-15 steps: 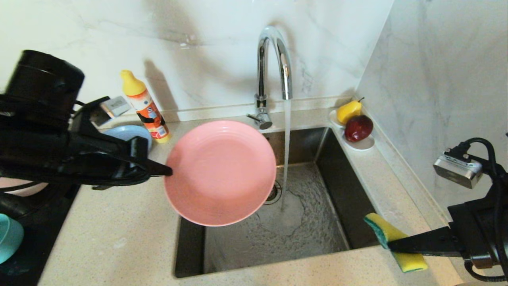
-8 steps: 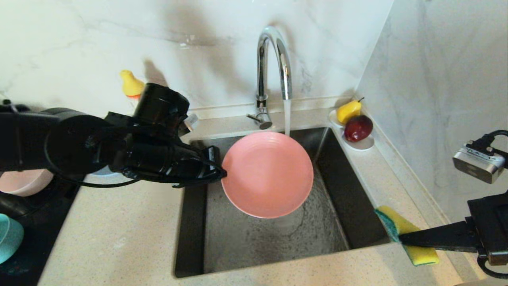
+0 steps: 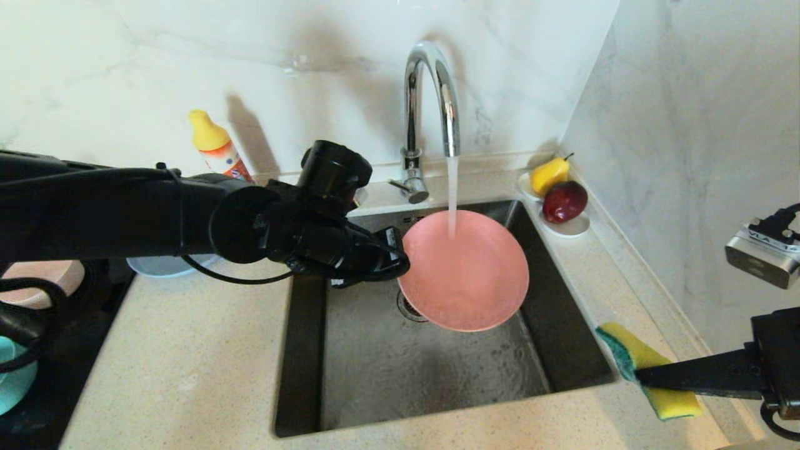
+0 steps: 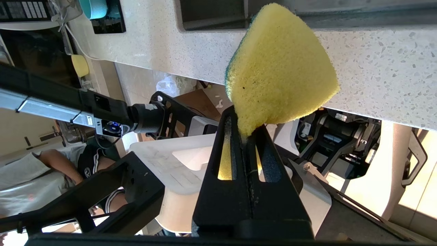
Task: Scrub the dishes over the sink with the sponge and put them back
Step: Wash the plate
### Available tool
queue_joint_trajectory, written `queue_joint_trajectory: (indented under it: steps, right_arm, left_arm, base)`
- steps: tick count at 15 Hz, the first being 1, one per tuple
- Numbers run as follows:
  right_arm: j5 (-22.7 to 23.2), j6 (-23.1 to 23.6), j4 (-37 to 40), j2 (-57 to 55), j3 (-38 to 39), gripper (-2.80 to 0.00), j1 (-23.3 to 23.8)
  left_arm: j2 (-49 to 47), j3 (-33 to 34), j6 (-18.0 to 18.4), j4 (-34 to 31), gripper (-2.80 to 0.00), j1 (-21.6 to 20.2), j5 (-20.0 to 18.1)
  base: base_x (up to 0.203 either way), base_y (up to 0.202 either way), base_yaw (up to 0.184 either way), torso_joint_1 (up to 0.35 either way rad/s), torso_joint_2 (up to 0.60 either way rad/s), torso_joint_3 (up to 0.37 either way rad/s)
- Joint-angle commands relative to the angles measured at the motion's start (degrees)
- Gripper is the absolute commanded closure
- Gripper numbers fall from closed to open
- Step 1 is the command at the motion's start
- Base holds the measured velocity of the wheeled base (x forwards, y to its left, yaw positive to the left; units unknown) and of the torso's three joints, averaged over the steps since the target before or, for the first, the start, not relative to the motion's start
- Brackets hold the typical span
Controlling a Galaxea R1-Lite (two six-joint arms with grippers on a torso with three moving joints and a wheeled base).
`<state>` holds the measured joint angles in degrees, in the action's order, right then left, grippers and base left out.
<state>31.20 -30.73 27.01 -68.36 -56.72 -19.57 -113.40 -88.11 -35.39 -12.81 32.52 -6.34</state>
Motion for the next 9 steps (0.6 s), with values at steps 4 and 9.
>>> queue_joint_trajectory:
  steps: [4,9]
  right_arm:
    - [0.41,-0.12,0.06,-0.64,1.14,0.00,-0.03]
    - [0.36,-0.03,-0.66,-0.72,2.68,0.00,0.05]
  left_arm:
    - [-4.28,-2.54,-1.79,-0.20,0.00,1.32,5.09]
    - [-0.72,3.86,6.39,-1.09,0.00,-0.66,22.17]
  base:
    - [0.000,0.000,0.000,0.000,0.00,0.000]
    - [0.000,0.000,0.000,0.000,0.00,0.000]
